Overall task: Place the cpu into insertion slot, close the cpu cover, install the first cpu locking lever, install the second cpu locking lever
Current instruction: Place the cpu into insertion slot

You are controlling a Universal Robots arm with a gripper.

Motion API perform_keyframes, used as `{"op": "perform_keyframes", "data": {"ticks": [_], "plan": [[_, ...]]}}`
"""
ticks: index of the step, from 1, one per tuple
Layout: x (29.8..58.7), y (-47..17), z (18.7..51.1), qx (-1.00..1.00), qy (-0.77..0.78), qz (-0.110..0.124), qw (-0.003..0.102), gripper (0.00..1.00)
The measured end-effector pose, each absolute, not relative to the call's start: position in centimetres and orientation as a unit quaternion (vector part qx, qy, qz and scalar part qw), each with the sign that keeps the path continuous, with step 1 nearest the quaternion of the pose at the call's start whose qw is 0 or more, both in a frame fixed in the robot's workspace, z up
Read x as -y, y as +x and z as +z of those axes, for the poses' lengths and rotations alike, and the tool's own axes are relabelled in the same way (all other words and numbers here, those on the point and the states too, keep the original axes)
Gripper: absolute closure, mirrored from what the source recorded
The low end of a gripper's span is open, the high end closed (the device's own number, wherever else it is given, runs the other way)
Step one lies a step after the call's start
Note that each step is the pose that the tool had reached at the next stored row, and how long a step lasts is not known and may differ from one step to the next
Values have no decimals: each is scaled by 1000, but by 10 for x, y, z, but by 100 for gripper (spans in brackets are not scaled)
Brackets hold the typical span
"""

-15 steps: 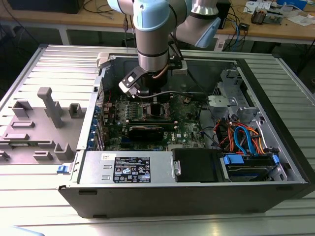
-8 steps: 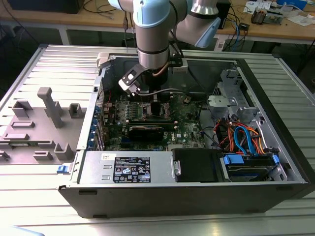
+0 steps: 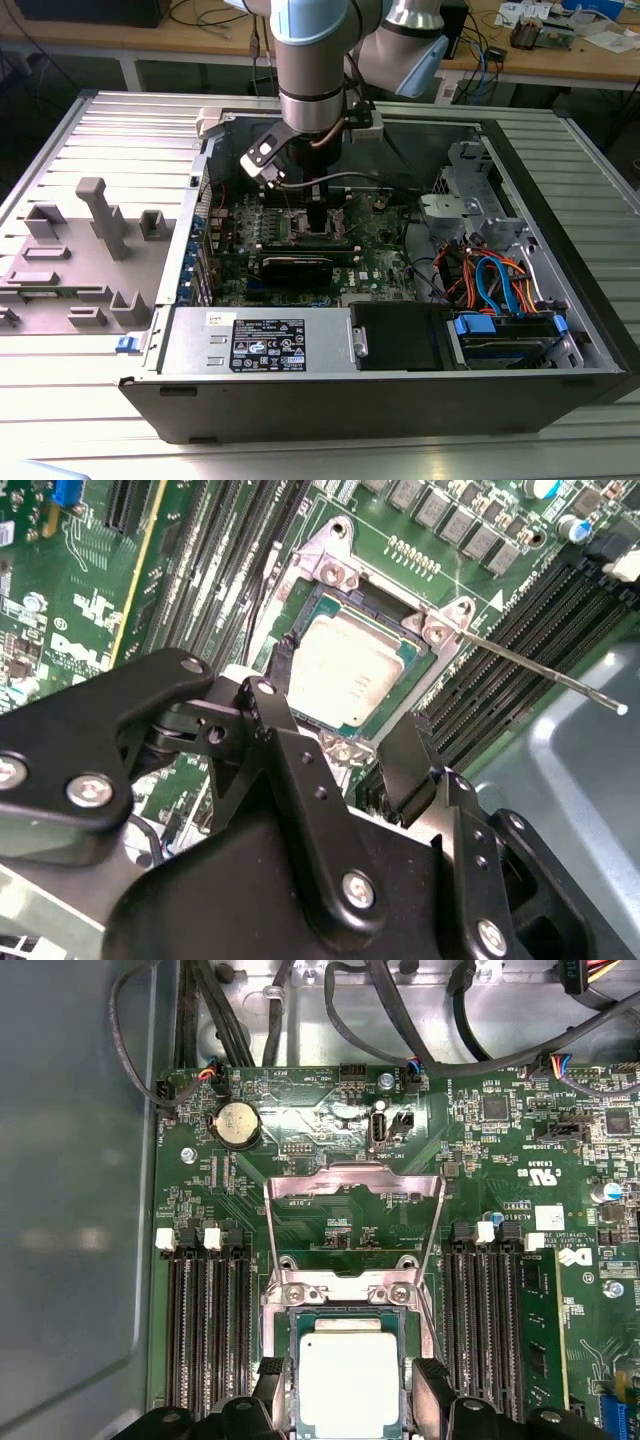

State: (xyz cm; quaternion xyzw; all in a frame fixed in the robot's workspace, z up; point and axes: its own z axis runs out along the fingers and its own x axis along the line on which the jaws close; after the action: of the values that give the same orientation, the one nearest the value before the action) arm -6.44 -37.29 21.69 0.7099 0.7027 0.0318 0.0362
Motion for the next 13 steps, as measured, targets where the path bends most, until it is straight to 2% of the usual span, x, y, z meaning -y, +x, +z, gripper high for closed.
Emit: {"op": "perform_keyframes", "data": {"ticks": [8,13], "plan": [[373,-64,217,-703,710,32,36,38],[373,-64,217,-703,710,31,36,71]]}}
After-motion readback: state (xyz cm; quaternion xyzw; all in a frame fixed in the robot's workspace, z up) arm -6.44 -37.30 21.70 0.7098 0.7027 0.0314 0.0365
